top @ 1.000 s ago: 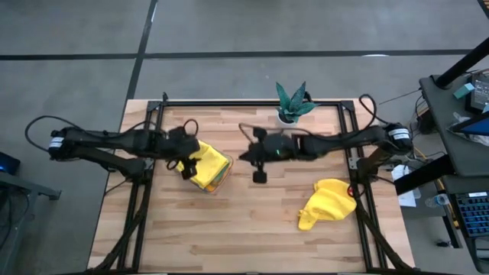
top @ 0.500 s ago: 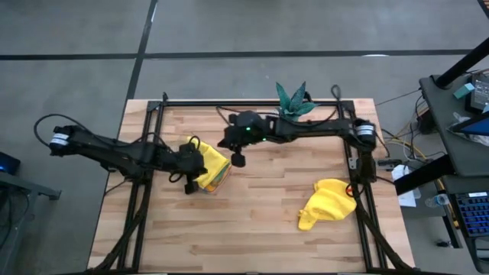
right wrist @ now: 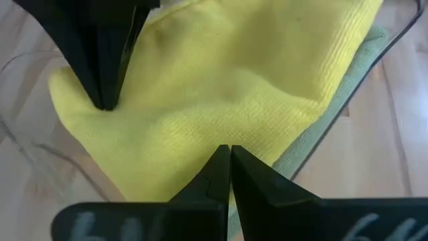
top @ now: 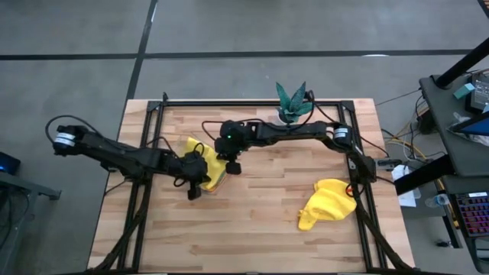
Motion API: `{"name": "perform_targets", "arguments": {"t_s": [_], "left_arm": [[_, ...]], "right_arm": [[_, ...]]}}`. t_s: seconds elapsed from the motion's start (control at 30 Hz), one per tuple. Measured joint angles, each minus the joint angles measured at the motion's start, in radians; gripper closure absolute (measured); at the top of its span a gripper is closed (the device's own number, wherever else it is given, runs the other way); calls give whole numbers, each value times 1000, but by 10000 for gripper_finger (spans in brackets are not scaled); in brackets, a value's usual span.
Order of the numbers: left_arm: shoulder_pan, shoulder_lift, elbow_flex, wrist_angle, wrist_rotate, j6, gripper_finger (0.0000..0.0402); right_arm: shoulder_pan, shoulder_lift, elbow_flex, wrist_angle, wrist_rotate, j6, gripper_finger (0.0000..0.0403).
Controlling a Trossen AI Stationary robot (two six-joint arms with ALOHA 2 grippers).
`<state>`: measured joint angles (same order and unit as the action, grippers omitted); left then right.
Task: Fold microfiber towels
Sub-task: Put the yellow microfiber cloth into the transparent bin
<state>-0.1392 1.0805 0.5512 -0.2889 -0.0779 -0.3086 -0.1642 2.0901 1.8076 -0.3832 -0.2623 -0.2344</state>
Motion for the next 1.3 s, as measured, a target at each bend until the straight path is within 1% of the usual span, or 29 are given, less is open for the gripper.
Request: {"name": "perform_targets", "arguments": {"t_s": [0.17, 0.3, 0.4, 0.53, 0.6, 0.83, 0.87, 0.93, 1.03, 1.1, 1.13, 1.2, 1.3], "left_arm": [[0, 65, 1, 33, 30, 0, 401], [0, 116, 4, 37, 33, -1, 401], [0, 129, 10, 37, 34, 0, 402], [0, 97, 24, 8, 34, 0, 402], [0, 62, 37, -44, 34, 1, 402], [1, -93, 52, -125, 27, 27, 402], [1, -120, 52, -146, 12, 34, 402], [2, -171, 55, -191, -65, 51, 402], [3, -242, 55, -254, -274, 87, 401], [20, -277, 43, -280, -381, 123, 401], [36, -291, 35, -281, -402, 141, 401], [76, -310, 14, -277, -408, 163, 401], [138, -308, -8, -269, -439, 168, 401]], "right_arm": [[0, 1, 19, -38, 0, -15, 394], [-1, 1, 16, -53, 0, -13, 394], [-2, 0, 1, -54, 6, -16, 394], [-2, -1, -4, -54, 64, -32, 394], [-2, -5, -4, -54, 73, -41, 394], [-2, -32, 0, -54, 85, -64, 394], [-2, -39, 0, -59, 90, -65, 394], [-2, -54, 0, -61, 110, -71, 394], [-2, -74, 0, -63, 108, -74, 394], [2, -78, 0, -54, 105, -74, 394], [5, -78, 1, -50, 105, -73, 394], [14, -78, -1, -53, 105, -70, 394], [32, -78, -28, -33, 101, -68, 394]]}}
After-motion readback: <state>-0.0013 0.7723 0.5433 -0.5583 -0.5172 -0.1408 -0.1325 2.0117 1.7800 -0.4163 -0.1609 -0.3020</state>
